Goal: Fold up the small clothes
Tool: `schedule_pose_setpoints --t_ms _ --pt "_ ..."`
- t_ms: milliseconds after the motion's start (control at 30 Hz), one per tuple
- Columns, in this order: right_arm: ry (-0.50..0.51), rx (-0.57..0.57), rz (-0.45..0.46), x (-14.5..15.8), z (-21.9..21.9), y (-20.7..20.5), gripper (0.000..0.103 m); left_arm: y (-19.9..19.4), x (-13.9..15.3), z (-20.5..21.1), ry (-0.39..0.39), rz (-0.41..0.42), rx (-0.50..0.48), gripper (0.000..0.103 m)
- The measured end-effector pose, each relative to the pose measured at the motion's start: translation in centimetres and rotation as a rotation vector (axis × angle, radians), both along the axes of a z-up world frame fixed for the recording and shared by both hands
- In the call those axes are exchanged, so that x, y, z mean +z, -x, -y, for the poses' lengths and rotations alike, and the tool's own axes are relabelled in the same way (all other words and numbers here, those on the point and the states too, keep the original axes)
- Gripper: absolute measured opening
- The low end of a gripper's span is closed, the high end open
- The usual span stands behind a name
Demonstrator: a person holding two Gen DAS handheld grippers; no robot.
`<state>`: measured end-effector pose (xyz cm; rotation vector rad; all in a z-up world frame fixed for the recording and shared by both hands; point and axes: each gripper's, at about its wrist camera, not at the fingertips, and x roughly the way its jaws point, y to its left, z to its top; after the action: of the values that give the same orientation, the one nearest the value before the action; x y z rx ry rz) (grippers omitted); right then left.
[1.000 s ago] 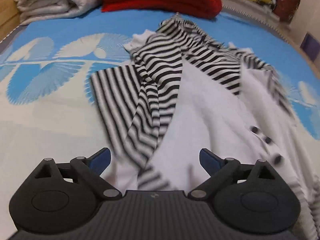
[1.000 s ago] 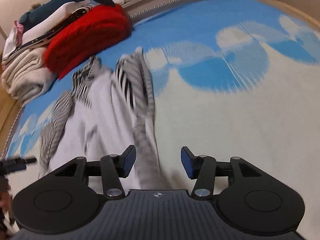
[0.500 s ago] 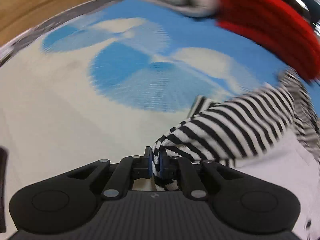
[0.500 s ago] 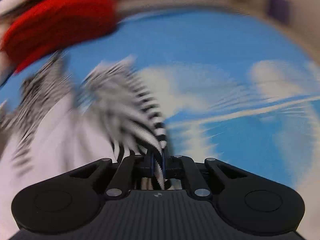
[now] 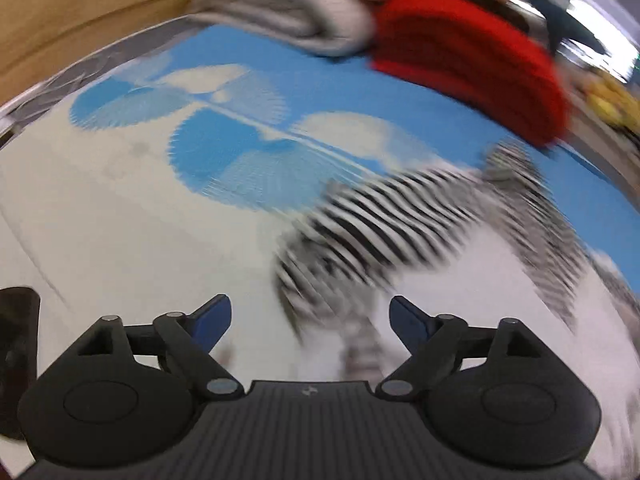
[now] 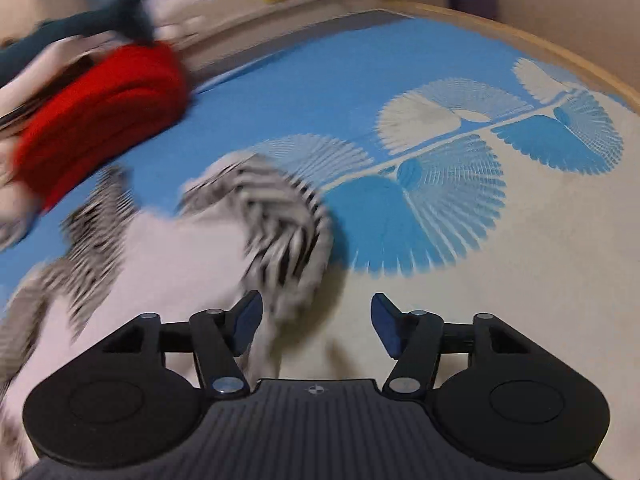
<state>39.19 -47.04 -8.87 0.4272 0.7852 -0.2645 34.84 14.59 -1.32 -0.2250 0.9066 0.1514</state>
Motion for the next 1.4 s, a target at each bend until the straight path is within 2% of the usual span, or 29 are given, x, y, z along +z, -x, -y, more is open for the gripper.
schedule_pose_setpoints --t_ms 67,133,233,267,300,367,400,467,500,533,567,600,667,800,900,933,967,1033,1067,1100,1133,1167,1200,1233,1333,1400 --pt "-0.011 0.049 0.015 1.0 -1.1 4.2 0.066 4.5 0.3 2.4 0.026 -0.002 -0.114 0.095" --pt "-0.016 0.078 0.025 1.5 -2.3 8.7 0.067 8.2 -0.8 4.9 0.078 -0.066 -0.218 0.095" --pt "-0.042 0.070 0.022 0.7 -4.1 14.0 0.067 11.5 -3.4 8.4 0.183 -0.174 -0.340 0.094" --pt "-0.057 0.067 0.016 0.2 -4.7 15.2 0.067 12.0 -4.5 9.2 0.185 -0.200 -0.338 0.089" --pt "-0.071 0.069 0.011 -0.2 -5.1 15.9 0.067 12.1 -5.5 9.7 0.189 -0.228 -0.321 0.080" --pt "-0.107 0.077 -0.002 -1.0 -6.1 17.4 0.067 11.6 -7.7 9.6 0.254 -0.289 -0.263 0.073" --pt "-0.117 0.076 -0.002 -1.1 -6.4 17.9 0.067 11.3 -8.7 9.1 0.298 -0.307 -0.220 0.073" --pt "-0.132 0.065 0.010 -1.8 -6.7 18.8 0.067 10.8 -9.1 8.6 0.336 -0.274 -0.184 0.075" --pt "-0.128 0.053 0.012 -2.2 -6.6 19.1 0.067 10.7 -8.9 8.7 0.343 -0.267 -0.174 0.068" --pt "-0.120 0.045 0.015 -2.6 -6.6 19.3 0.067 10.6 -8.7 9.0 0.352 -0.245 -0.190 0.049" --pt "-0.110 0.039 0.010 -3.1 -6.4 19.2 0.065 10.7 -8.6 9.5 0.351 -0.243 -0.221 0.006" --pt "-0.097 0.014 -0.017 -3.7 -6.1 19.0 0.063 10.7 -8.4 9.9 0.328 -0.262 -0.221 0.004" --pt "-0.124 -0.010 -0.012 -3.8 -5.5 18.9 0.061 11.9 -6.7 9.8 0.277 -0.238 -0.225 0.004" --pt "-0.106 -0.045 0.043 -3.3 -4.6 19.2 0.060 16.8 -2.2 5.4 0.270 -0.151 -0.239 0.004" --pt "-0.120 -0.039 0.046 -3.5 -4.2 19.2 0.060 18.5 -2.2 1.5 0.179 -0.166 -0.167 0.004" --pt "-0.125 -0.030 0.042 -3.7 -4.2 19.1 0.060 18.5 -3.1 0.3 0.193 -0.194 -0.145 0.004" --pt "-0.126 -0.024 0.038 -3.7 -4.3 18.9 0.060 18.5 -4.2 -0.6 0.242 -0.228 -0.130 0.004" --pt "-0.123 -0.016 0.032 -3.8 -4.5 18.6 0.060 18.4 -5.4 -1.2 0.329 -0.237 -0.116 0.007" --pt "-0.126 -0.014 0.034 -3.8 -4.6 18.6 0.060 18.4 -5.8 -1.2 0.353 -0.221 -0.108 0.017" --pt "-0.132 -0.008 0.037 -3.7 -4.8 18.6 0.060 18.3 -6.0 -1.0 0.371 -0.208 -0.101 0.034" --pt "-0.141 0.000 0.043 -3.7 -4.9 18.6 0.060 18.1 -6.3 -0.7 0.386 -0.197 -0.091 0.046" --pt "-0.149 0.008 0.044 -3.7 -5.0 18.6 0.060 17.9 -6.6 -0.8 0.400 -0.187 -0.079 0.068" --pt "-0.162 0.026 0.040 -3.8 -5.1 18.5 0.061 17.7 -6.9 -0.7 0.411 -0.179 -0.070 0.079" --pt "-0.187 0.051 0.028 -4.1 -5.2 18.4 0.061 18.1 -6.9 -1.2 0.424 -0.174 -0.060 0.081" --pt "-0.315 0.113 -0.048 -5.8 -5.6 17.6 0.061 17.1 -7.5 -1.2 0.533 -0.176 -0.052 0.083" --pt "-0.321 0.117 -0.116 -7.1 -6.3 17.0 0.061 16.6 -7.8 -0.4 0.535 -0.188 -0.064 0.083"
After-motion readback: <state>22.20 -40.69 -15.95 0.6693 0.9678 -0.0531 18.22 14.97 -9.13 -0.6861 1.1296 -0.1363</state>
